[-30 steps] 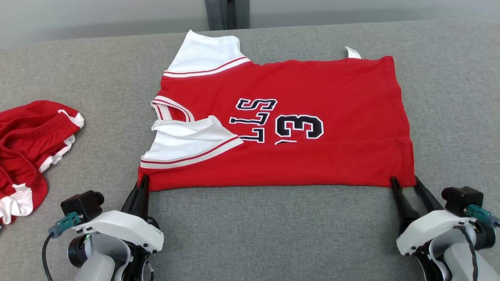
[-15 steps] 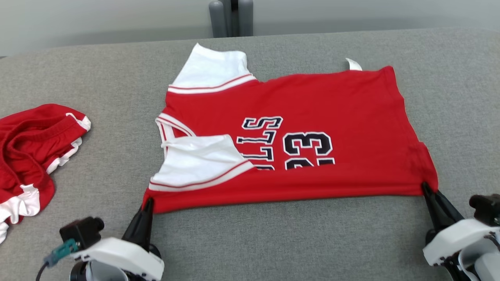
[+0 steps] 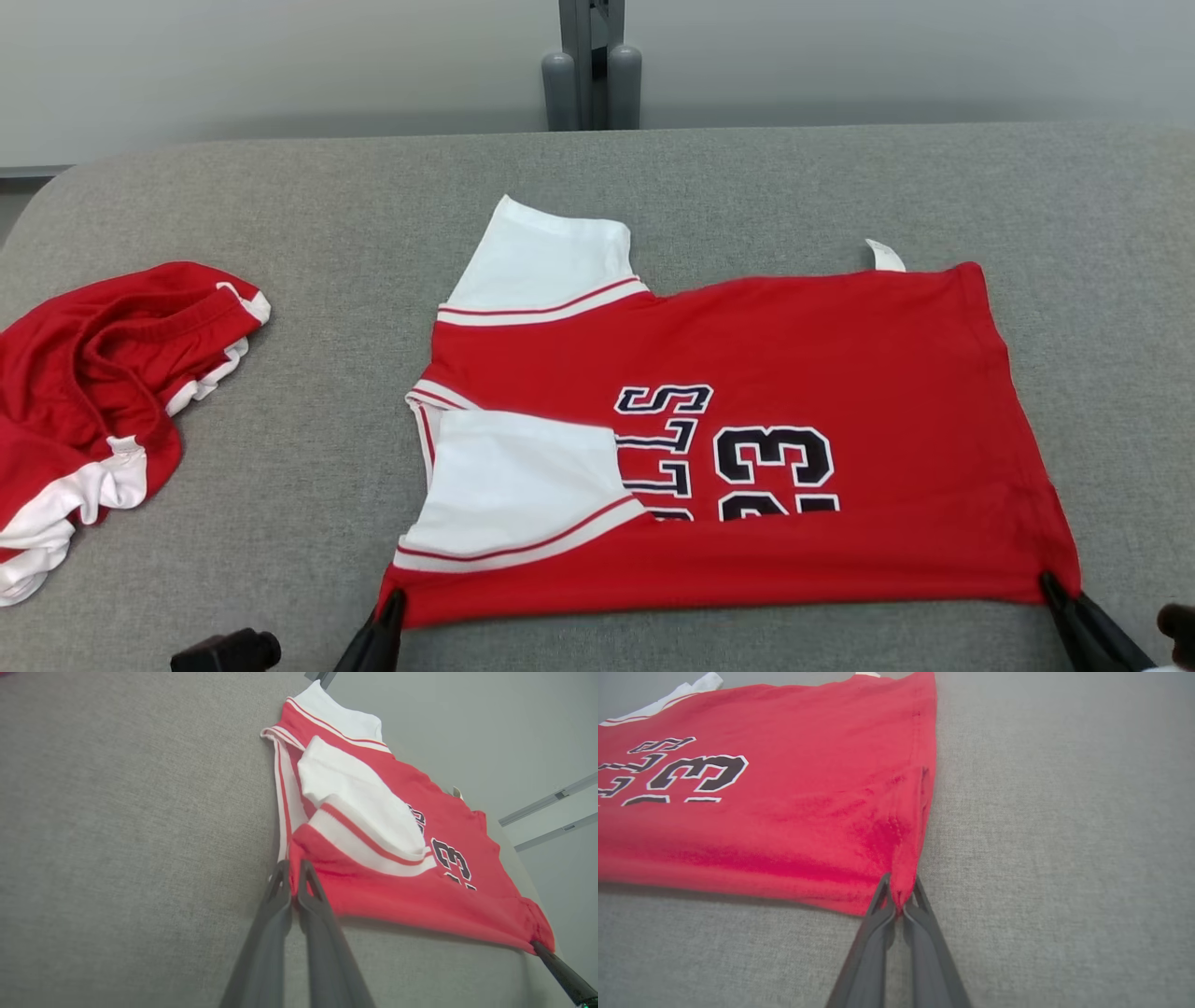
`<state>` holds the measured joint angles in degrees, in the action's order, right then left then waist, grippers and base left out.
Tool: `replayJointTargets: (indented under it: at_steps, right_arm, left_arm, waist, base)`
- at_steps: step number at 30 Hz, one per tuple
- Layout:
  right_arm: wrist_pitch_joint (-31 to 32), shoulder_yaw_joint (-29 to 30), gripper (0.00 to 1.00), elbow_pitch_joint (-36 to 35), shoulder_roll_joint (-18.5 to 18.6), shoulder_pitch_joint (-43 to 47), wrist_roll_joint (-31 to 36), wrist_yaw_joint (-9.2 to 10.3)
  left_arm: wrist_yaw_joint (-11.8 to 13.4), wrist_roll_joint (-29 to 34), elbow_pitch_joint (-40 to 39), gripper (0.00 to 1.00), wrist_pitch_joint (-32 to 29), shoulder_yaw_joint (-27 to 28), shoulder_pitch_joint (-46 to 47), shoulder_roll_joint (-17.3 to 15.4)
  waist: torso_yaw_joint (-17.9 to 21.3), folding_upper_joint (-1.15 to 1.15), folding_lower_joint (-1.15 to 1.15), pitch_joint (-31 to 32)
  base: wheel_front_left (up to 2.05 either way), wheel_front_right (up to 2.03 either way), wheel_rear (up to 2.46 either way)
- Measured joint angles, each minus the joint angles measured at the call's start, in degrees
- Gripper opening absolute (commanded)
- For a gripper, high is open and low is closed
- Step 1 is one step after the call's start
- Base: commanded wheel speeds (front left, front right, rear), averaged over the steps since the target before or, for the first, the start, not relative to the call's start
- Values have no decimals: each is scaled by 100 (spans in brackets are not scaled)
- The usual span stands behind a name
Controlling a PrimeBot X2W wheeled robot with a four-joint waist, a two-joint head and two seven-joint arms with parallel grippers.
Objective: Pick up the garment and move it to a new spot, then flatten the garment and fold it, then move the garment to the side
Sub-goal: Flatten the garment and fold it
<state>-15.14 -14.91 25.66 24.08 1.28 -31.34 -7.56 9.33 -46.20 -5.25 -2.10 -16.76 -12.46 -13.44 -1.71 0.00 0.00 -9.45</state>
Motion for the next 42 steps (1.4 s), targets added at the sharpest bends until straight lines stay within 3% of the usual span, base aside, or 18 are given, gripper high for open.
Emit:
replayJointTargets:
  at_steps: [11, 12, 13, 14, 15, 16, 17, 23, 29, 33, 37, 42]
  right_arm:
    - [1, 36, 0, 66, -35, 177, 100, 0]
    - [10, 25, 0, 105, -55, 177, 124, 0]
    - [14, 30, 12, 136, -74, 177, 124, 0]
    - [23, 54, 33, 170, -93, 177, 122, 0]
    - [24, 79, 47, 201, -115, 177, 113, 0]
    - [25, 96, 89, 222, -134, 177, 109, 0]
    - [26, 135, 100, 236, -154, 176, 108, 0]
    - [18, 739, 100, 67, -261, 141, 63, 7]
    - [15, 1146, 100, -865, -557, -30, 666, 7]
    - [15, 893, 100, -1370, -922, -314, 1065, 7]
    - [15, 612, 100, -1457, -988, -427, 1172, 7]
    - [14, 359, 100, -1445, -975, -691, 1182, 7]
  left_arm:
    - [169, -21, 219, 1, -349, -200, -131, -25]
    - [194, -19, 253, 15, -383, -211, -118, -20]
    - [213, -7, 281, 30, -397, -232, -110, -22]
    - [235, 23, 310, 45, -402, -248, -106, -21]
    - [260, 53, 336, 98, -401, -261, -95, -22]
    - [303, 107, 365, 100, -387, -267, -73, -20]
    - [337, 131, 386, 100, -338, -261, -52, -9]
    - [454, 186, 433, 100, -80, -158, 9, 93]
    - [471, 467, -53, 100, 327, -5, 282, -7]
    - [533, 673, -119, 100, 577, 52, 777, 54]
    - [372, 681, 147, 100, 500, -93, 1328, 131]
    - [120, 678, 726, 100, 152, -133, 2218, -16]
  waist:
    - [14, 0, 0, 92]
    - [5, 0, 0, 98]
    - [-1, 0, 0, 103]
    - [-8, 0, 0, 108]
    - [-13, 0, 0, 112]
    - [-17, 0, 0, 114]
    - [-17, 0, 0, 112]
    - [-10, 0, 0, 132]
    - [64, 0, 0, 186]
    - [137, 0, 0, 207]
    - [133, 0, 0, 187]
    - [251, 0, 0, 47]
  base:
    - [0, 0, 0]
    - [0, 0, 0]
    - [0, 0, 0]
    - [0, 0, 0]
    - [0, 0, 0]
    - [0, 0, 0]
    - [0, 0, 0]
    - [0, 0, 0]
    - [0, 0, 0]
    - [0, 0, 0]
    - [0, 0, 0]
    - [0, 0, 0]
